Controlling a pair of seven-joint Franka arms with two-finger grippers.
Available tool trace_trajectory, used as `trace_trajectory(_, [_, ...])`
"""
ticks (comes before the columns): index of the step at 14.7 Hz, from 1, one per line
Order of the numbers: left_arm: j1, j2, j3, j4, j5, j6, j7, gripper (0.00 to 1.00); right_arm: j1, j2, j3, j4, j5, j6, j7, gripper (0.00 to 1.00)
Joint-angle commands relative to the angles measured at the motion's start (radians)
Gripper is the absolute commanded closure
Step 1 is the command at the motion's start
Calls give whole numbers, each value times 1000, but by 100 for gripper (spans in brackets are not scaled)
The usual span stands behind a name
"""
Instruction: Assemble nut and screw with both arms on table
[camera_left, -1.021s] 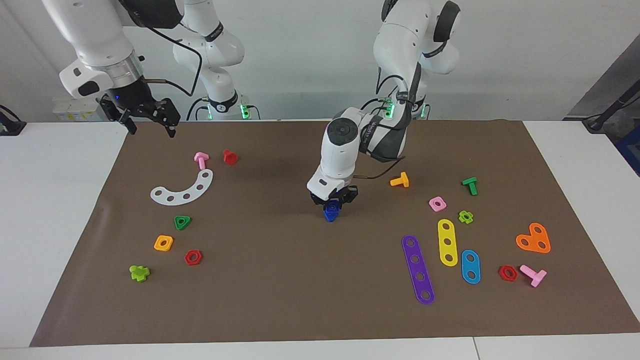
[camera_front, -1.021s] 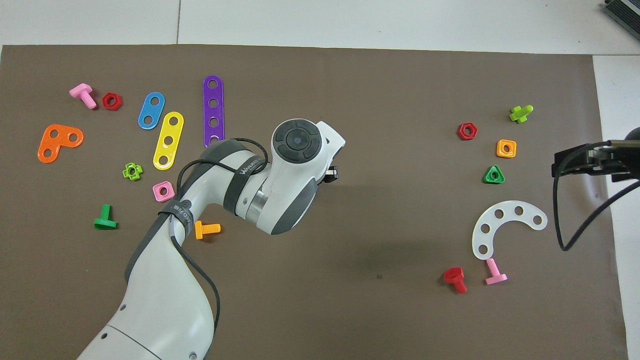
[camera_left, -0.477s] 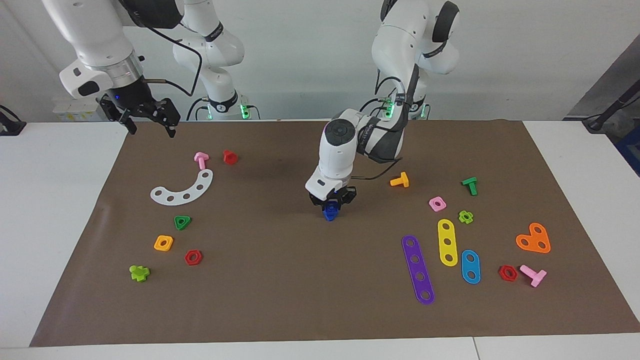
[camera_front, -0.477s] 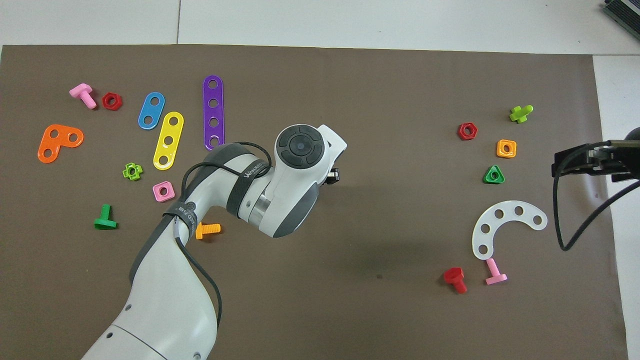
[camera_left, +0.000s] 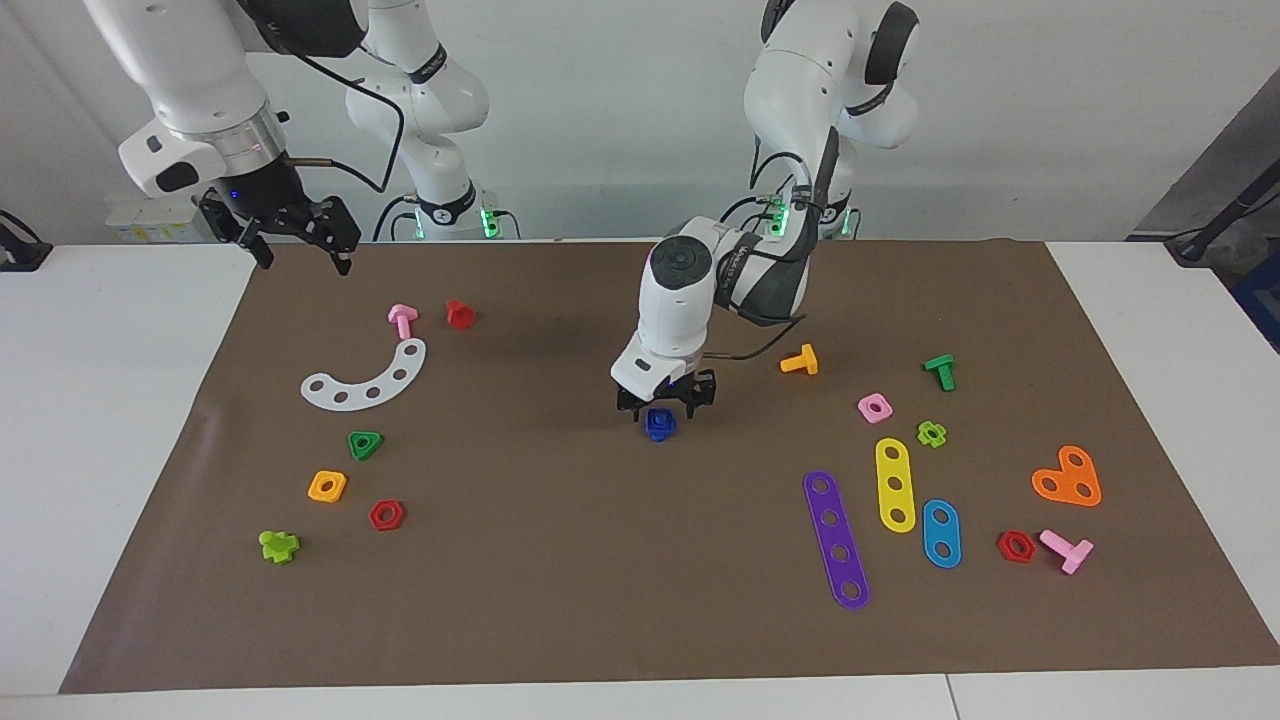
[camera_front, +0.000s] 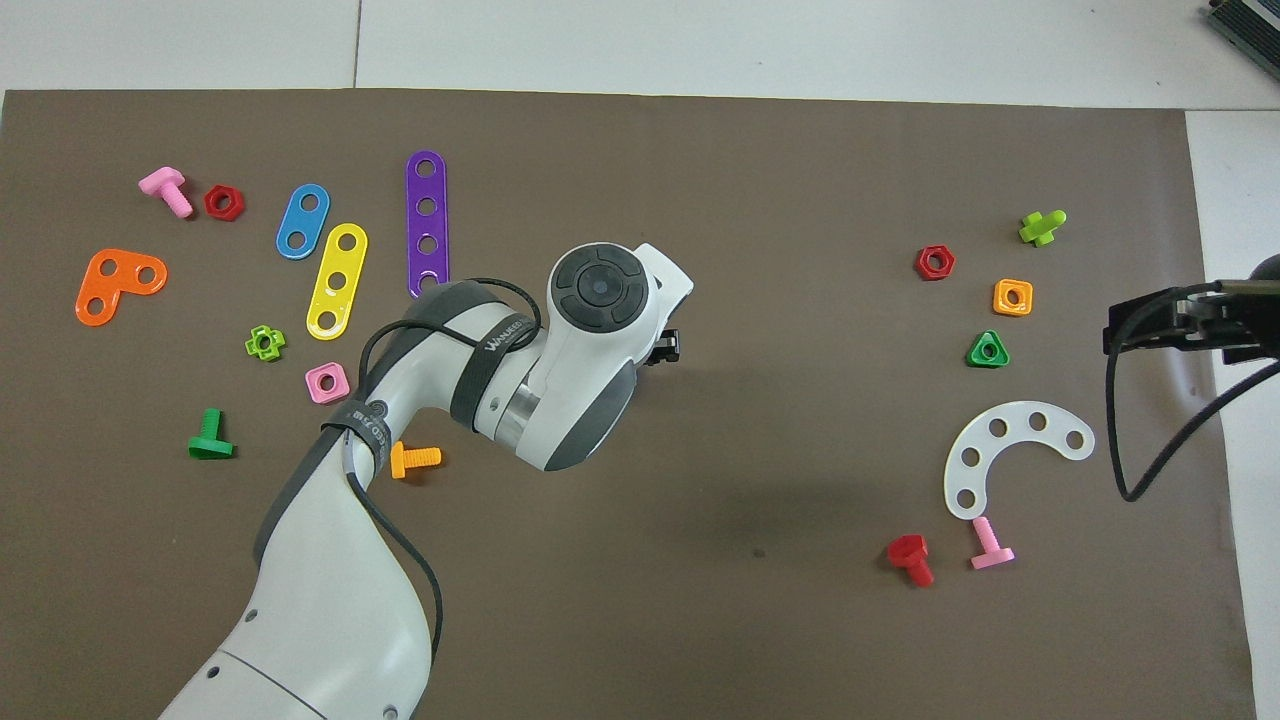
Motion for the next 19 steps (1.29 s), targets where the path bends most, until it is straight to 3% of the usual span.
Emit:
trace_trajectory(1, [29, 7, 11, 122, 23, -183, -8, 10, -9, -10, 4, -2, 28, -14, -5, 0])
trace_trajectory(3, [113, -35, 10, 142, 24, -224, 4, 10, -9, -10, 4, -2, 28, -14, -5, 0])
trace_trajectory(6, [236, -148, 5, 113, 7, -295, 182, 10, -9, -10, 6, -2, 28, -14, -5, 0])
trace_trajectory(11, [442, -248, 10, 103, 7, -458, 446, 10, -9, -10, 4, -2, 30, -14, -5, 0])
trace_trajectory(15, [546, -325, 10, 103, 9, -527, 488, 6, -9, -10, 6, -2, 28, -14, -5, 0])
trace_trajectory(19, [571, -383, 11, 105, 15, -547, 486, 1, -9, -10, 4, -2, 28, -14, -5, 0])
